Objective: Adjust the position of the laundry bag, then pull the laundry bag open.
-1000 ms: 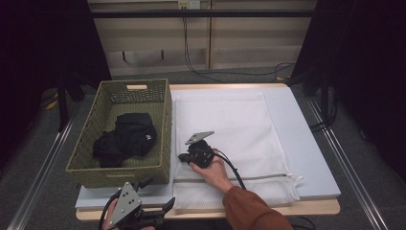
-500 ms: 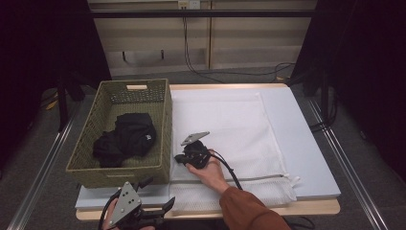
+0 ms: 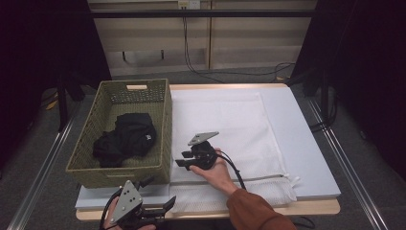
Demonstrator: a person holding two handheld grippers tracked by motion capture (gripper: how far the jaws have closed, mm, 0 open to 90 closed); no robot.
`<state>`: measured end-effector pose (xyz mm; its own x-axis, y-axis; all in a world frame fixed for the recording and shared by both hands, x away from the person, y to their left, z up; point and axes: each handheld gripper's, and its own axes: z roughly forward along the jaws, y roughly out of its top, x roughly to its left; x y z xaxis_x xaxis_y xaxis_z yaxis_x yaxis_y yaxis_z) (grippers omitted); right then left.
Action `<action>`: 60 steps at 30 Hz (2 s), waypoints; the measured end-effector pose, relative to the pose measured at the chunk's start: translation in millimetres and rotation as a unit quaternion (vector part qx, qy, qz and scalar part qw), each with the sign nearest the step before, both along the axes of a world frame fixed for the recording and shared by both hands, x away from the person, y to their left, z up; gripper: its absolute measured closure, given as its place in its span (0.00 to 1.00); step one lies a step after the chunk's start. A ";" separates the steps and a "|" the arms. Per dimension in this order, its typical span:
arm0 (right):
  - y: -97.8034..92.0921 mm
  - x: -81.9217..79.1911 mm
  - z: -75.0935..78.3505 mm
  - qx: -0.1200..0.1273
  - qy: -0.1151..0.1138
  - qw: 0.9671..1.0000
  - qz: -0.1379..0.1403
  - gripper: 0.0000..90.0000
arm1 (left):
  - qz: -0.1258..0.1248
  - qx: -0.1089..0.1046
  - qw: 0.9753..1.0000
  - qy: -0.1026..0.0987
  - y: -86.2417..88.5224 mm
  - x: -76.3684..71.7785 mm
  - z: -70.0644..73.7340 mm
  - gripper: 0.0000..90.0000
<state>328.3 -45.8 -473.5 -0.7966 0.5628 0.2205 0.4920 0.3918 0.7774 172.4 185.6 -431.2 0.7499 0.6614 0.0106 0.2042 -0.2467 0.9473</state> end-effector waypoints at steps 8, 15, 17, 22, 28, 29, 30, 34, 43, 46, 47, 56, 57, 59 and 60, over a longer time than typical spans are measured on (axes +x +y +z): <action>-47.4 -14.0 10.9 0.010 -0.011 1.000 -0.009 0.43 | 0.005 -0.006 1.000 0.005 -1.2 0.8 -1.2 0.13; -96.6 -25.9 15.9 0.011 -0.021 0.999 -0.044 0.41 | 0.003 -0.009 1.000 0.006 -3.6 1.9 -1.4 0.14; -103.2 -27.9 16.6 0.014 -0.020 0.998 -0.050 0.41 | 0.004 -0.005 1.000 0.007 -3.6 1.9 -1.1 0.14; -140.2 -40.2 19.3 0.009 -0.026 0.997 -0.072 0.41 | 0.000 -0.012 1.000 0.011 -6.3 3.3 -2.7 0.14; -168.0 -51.9 21.6 -0.003 -0.041 0.995 -0.094 0.43 | 0.001 -0.019 1.000 0.018 -8.0 6.3 -3.9 0.14; -173.1 -53.9 22.3 0.003 -0.042 0.994 -0.097 0.42 | 0.002 -0.016 1.000 0.021 -9.0 5.7 -3.8 0.14; -177.6 -55.9 23.1 0.009 -0.041 0.995 -0.095 0.42 | -0.004 -0.018 1.000 0.019 -10.1 5.3 -4.4 0.17; -195.2 -67.4 25.9 0.020 -0.054 0.994 -0.098 0.41 | -0.009 -0.017 1.000 0.020 -14.9 4.7 -4.3 0.21; -232.0 -90.6 28.9 -0.002 -0.040 0.991 -0.131 0.46 | -0.005 -0.011 1.000 0.009 -17.2 4.7 -0.7 0.27; -242.7 -98.7 29.5 0.005 -0.025 0.991 -0.135 0.45 | -0.012 -0.008 1.000 0.011 -21.0 6.5 -1.1 0.28; -245.8 -101.8 29.2 0.006 -0.021 0.990 -0.138 0.42 | -0.011 -0.006 1.000 0.014 -22.7 7.1 -1.0 0.28; -279.5 -123.8 25.5 0.013 -0.001 0.986 -0.167 0.48 | -0.030 -0.008 0.999 0.030 -38.6 17.7 -6.1 0.27; -283.1 -124.8 23.8 0.015 0.003 0.985 -0.171 0.52 | -0.037 -0.001 0.999 0.027 -41.2 19.5 -6.0 0.27; -288.3 -127.2 21.4 0.008 0.006 0.983 -0.182 0.57 | -0.037 0.005 0.999 0.024 -46.6 20.8 -5.5 0.28; -290.1 -128.2 20.7 0.003 0.004 0.983 -0.186 0.58 | -0.045 0.003 0.999 0.025 -49.8 22.2 -5.3 0.28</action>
<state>200.1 -336.0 -452.9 -0.5340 0.8136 0.2299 0.6063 0.1790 0.7748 194.6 135.8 -436.5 0.8057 0.5918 -0.0244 0.2274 -0.2711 0.9353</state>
